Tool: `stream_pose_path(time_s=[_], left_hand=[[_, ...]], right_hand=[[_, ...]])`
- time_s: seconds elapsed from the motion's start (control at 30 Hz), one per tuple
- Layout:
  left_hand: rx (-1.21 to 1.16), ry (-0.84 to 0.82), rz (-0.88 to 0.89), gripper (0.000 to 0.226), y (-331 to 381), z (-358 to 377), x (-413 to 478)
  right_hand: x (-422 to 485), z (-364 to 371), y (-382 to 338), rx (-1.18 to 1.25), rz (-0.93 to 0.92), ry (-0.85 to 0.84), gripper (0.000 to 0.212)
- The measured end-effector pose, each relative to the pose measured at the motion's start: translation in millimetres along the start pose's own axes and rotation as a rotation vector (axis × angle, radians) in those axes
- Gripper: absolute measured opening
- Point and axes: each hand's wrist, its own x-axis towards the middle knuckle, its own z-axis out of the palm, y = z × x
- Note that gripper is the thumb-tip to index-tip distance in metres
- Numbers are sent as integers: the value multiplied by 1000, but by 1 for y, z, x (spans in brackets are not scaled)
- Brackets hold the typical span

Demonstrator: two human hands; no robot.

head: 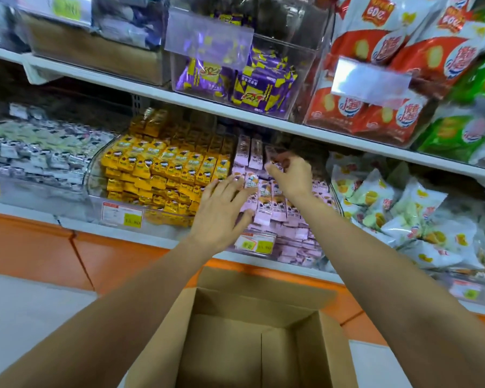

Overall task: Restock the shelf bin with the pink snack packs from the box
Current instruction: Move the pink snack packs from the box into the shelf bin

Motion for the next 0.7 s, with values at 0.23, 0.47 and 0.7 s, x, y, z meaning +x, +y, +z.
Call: stream_pose_path(time_s=[0.23,0.47,0.7], left_hand=[[-11,35,42,45,-1,-1,3],[76,-126,152,68,18,-3,14],[125,-215,132,66,21,6,21]], right_hand=[[-14,-9,13,59,-51,-143,54],[-72,-66,36,-90,-296,-372,61],[-89,-69,54,-327,-355,-429,57]])
